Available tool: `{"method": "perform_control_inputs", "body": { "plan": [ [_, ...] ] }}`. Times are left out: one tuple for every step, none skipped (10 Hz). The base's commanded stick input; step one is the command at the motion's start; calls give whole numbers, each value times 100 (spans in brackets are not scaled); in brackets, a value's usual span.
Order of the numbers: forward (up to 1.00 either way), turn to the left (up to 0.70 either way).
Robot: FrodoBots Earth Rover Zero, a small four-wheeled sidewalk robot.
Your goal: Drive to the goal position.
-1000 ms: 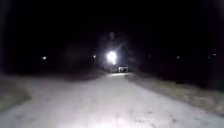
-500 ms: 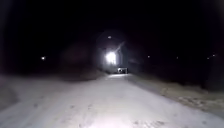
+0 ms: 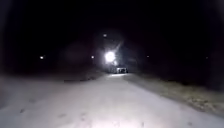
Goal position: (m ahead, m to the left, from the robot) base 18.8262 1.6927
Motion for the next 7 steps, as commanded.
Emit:
{"method": "perform_control_inputs", "body": {
  "plan": [
    [70, 0],
    [70, 0],
    [70, 0],
    [70, 0],
    [70, 0],
    [70, 0],
    [70, 0]
  ]
}}
